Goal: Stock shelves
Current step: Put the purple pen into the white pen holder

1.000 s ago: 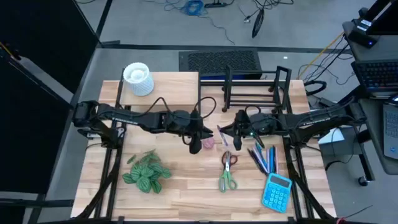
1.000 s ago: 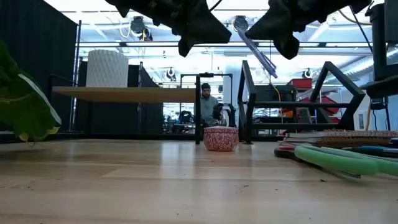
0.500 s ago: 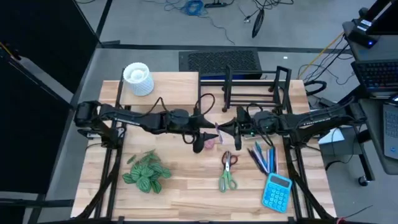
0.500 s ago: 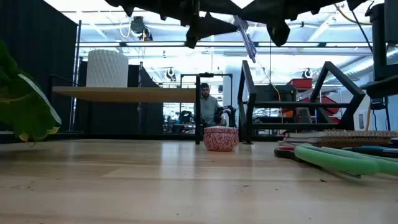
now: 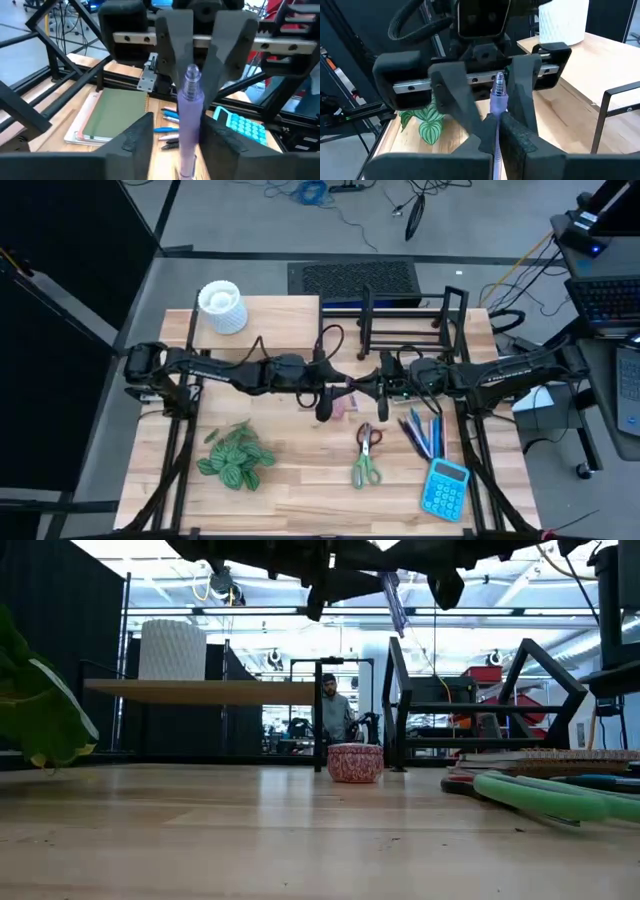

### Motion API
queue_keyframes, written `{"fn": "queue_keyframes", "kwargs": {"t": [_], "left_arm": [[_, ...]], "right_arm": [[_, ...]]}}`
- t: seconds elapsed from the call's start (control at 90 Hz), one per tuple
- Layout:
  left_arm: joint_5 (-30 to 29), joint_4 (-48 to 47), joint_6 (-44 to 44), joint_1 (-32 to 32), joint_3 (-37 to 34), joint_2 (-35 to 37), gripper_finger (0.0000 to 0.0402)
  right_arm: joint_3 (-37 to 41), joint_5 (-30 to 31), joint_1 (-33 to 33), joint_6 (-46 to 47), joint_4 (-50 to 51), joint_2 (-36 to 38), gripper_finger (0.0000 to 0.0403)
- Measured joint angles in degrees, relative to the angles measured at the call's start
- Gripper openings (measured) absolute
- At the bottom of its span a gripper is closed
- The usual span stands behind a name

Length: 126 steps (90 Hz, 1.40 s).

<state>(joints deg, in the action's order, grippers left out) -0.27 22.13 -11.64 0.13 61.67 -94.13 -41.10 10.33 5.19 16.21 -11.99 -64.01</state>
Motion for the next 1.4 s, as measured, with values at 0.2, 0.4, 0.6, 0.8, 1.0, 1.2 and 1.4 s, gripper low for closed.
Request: {"fn": "queue_keyframes", "kwargs": {"t": [0.2,0.4,0.6,0.8,1.0,1.2,1.4], "left_arm": [[0.2,0.1,1.5,0.5,0.0,0.0,0.0015],[0.0,-0.3,3.2,0.6,0.0,0.0,0.0014],[-0.3,-2.4,4.6,1.7,0.0,2.4,0.0013],[-5.2,-9.0,7.8,3.3,-0.1,8.0,0.0013],[-16.0,-13.6,9.2,6.7,-0.1,16.6,0.0016],[-27.0,-15.4,12.4,12.1,0.0,24.1,0.0012],[-38.2,-20.5,15.9,18.2,1.5,27.0,0.0011]], "right_arm": [[0.0,0.7,0.0,0.7,-0.4,0.0,0.0000],[0.0,0.0,0.0,1.0,0.3,1.3,0.0035],[-2.2,-0.1,0.2,0.8,10.0,9.0,0.0110],[-3.6,0.2,0.2,1.2,23.1,17.2,0.0148],[-3.6,3.7,0.2,1.4,33.7,19.3,0.0149],[-0.8,9.5,0.1,-1.2,31.0,16.5,0.0147],[2.2,9.6,0.0,-1.9,25.0,13.2,0.0147]]}}
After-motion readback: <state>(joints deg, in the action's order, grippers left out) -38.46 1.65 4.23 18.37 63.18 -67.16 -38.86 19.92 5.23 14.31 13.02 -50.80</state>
